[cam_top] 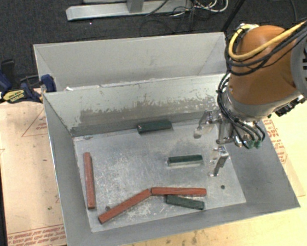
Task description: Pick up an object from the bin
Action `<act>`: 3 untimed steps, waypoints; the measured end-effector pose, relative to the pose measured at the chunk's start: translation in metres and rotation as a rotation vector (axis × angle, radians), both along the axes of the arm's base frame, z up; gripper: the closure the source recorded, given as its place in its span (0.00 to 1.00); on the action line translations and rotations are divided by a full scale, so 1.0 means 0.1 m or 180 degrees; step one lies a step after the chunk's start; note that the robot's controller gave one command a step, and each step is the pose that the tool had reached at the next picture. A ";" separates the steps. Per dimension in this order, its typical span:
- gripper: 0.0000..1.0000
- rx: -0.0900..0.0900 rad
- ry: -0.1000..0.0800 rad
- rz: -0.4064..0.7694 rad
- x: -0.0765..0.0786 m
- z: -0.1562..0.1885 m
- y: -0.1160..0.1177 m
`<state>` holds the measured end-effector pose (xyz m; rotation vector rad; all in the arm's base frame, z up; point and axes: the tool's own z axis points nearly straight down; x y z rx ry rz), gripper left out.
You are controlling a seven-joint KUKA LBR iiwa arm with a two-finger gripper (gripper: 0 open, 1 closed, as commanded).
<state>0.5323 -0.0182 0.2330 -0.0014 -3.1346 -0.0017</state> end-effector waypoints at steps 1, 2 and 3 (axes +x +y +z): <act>0.00 0.0000 -0.0015 0.0000 0.01 0.03 0.00; 0.00 -0.0003 -0.0026 0.0315 -0.01 0.09 0.04; 0.00 -0.0003 -0.0058 0.0588 0.12 -0.29 0.10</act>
Offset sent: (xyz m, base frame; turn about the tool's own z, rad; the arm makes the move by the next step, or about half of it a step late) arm -0.0050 0.0087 0.0154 -0.2145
